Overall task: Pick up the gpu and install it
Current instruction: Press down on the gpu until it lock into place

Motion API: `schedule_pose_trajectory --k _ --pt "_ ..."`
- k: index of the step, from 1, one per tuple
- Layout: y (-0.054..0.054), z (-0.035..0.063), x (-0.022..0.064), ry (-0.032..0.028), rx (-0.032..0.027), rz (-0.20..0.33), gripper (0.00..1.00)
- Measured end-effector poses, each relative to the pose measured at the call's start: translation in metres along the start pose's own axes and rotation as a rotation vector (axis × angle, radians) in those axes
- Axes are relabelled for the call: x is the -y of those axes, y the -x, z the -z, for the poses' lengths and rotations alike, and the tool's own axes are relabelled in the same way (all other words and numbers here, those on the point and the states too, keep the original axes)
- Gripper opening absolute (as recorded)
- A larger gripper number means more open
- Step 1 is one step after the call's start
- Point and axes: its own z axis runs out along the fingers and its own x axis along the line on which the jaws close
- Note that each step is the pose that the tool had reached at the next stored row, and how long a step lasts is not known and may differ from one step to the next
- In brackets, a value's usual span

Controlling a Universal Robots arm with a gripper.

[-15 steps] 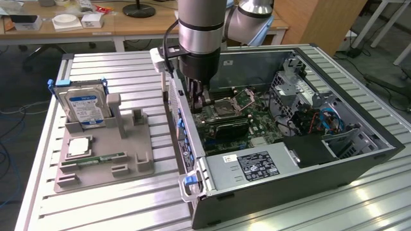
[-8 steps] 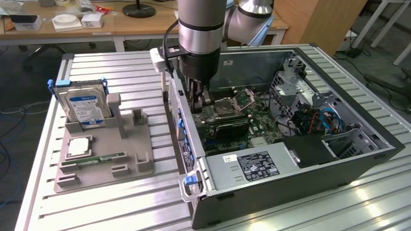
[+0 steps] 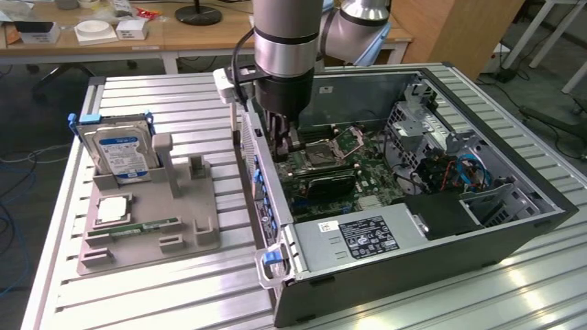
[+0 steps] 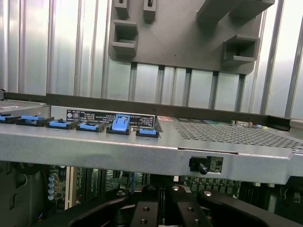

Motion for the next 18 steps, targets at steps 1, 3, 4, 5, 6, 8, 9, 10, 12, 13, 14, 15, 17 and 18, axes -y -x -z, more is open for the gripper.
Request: schedule_pose_trajectory --k 1,3,4,5,6,8,9,10,12,13,14,15,17,18 --pt "0.0001 0.0001 -0.0015 0.0 0.0 0.0 0.1" --pt "0.0003 0.0002 -0.0039 0.0 0.0001 0.0 0.1" --pt "0.0003 0.0002 -0.0038 0.0 0.0001 0.0 0.1" --pt "0.0003 0.0002 -0.0038 0.0 0.0001 0.0 0.1" --pt "0.0003 0.0002 -0.0038 0.0 0.0001 0.0 0.1" --pt "0.0002 0.0002 -0.0039 0.0 0.0001 0.0 0.1" --pt "-0.0006 0.0002 -0.0039 0.0001 0.0001 0.0 0.1" --pt "-0.0013 0.0002 -0.004 0.0001 0.0 0.0 0.1" --pt "-0.0037 0.0003 -0.0042 0.0 0.0001 0.0 0.1" --pt "-0.0047 0.0003 -0.0042 0.0 0.0001 0.0 0.1" --pt "-0.0057 0.0003 -0.0043 0.0 0.0001 0.0 0.1" --pt "-0.0068 0.0004 -0.0044 0.0 0.0001 0.0 0.1" --pt "-0.0077 0.0003 -0.0049 -0.0001 0.0001 0.0 0.1" --pt "-0.0078 0.0004 -0.0055 0.0 0.0 0.0 0.1"
